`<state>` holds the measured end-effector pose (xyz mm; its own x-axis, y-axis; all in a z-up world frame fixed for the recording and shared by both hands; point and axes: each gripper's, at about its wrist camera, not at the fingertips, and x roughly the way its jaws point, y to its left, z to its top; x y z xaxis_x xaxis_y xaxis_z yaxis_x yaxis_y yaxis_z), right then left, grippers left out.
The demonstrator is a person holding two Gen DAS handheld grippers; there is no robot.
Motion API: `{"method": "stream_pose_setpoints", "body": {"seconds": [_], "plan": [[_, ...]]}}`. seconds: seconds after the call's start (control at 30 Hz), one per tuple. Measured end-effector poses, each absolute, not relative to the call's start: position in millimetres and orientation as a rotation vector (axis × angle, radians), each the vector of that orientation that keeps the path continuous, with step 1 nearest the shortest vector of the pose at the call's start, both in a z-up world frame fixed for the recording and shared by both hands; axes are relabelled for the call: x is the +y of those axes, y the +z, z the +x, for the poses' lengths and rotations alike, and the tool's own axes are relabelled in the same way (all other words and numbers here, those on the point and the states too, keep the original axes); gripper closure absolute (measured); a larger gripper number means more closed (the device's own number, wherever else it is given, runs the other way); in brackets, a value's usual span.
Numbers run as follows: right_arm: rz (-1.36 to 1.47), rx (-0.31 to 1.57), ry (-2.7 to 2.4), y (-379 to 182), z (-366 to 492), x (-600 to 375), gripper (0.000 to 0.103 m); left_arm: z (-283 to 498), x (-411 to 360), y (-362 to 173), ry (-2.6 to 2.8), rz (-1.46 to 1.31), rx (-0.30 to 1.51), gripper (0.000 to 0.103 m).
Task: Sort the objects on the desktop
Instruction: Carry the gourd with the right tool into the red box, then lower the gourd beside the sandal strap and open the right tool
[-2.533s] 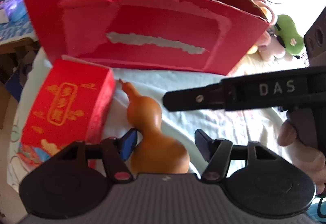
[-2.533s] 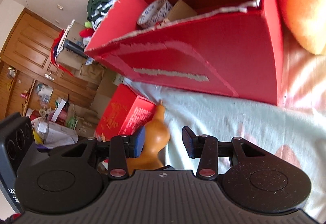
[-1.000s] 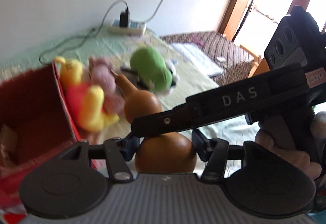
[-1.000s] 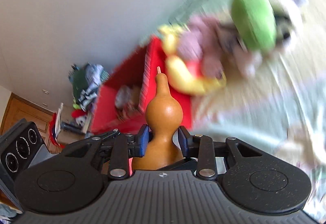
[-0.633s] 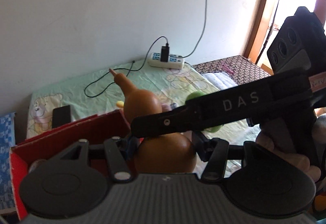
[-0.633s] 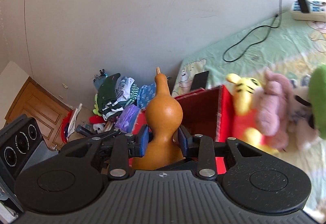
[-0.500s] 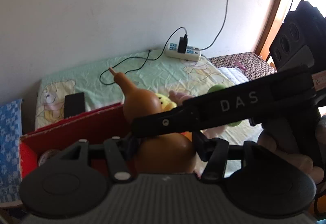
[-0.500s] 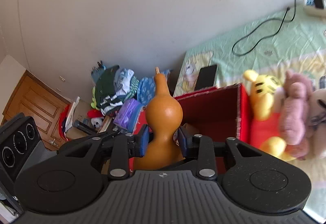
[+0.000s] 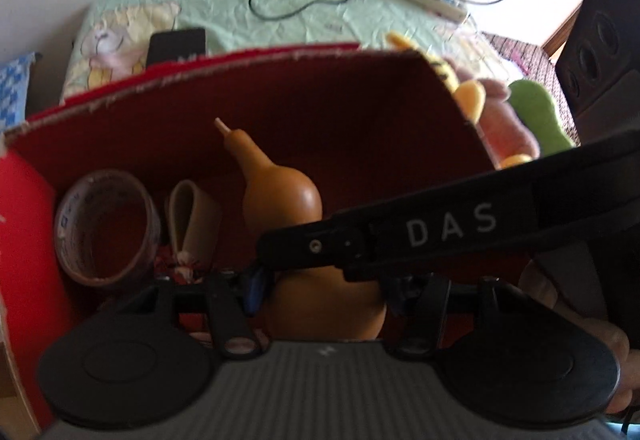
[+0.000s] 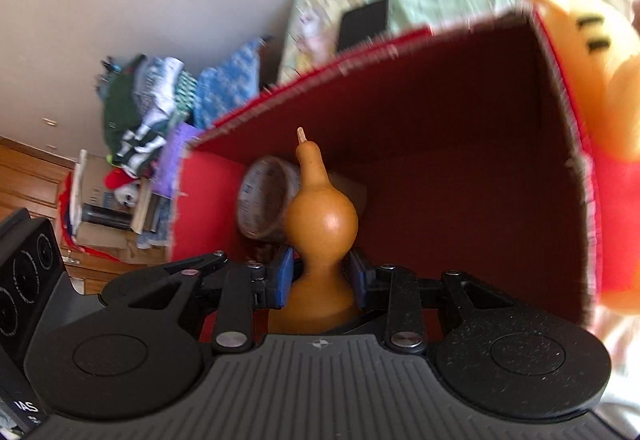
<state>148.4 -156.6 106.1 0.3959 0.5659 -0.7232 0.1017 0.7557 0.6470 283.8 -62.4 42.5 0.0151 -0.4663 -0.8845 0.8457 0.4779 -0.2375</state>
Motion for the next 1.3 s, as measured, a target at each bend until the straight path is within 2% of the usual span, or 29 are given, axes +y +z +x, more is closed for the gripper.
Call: {"method": "stream_pose_setpoints", "body": {"seconds": [0.5,0.67,0.87,1.13,1.23,1.3], "plan": [[0.587,1.347,0.263,69,173,-134,0.073,293,-70,20,-0.986,0.540,1.245,0.046],[0.548,1.340,0.317,72,171,-129,0.071,294,-63,20,-0.982,0.518,1.251,0.046],[0.629,1.352,0.311,65,165,-141,0.067,296,-59,17,-0.956,0.466,1.279,0.045],[0.598,1.247,0.264,77,152,-147,0.066,306,-49,14,-0.925,0.406,1.293,0.044],[0.610,1.223,0.265,77,153,-146,0.068,304,-51,15,-0.907,0.408,1.290,0.043],[0.611,1.215,0.275,77,151,-146,0.079,304,-51,15,-0.901,0.405,1.288,0.043]]}}
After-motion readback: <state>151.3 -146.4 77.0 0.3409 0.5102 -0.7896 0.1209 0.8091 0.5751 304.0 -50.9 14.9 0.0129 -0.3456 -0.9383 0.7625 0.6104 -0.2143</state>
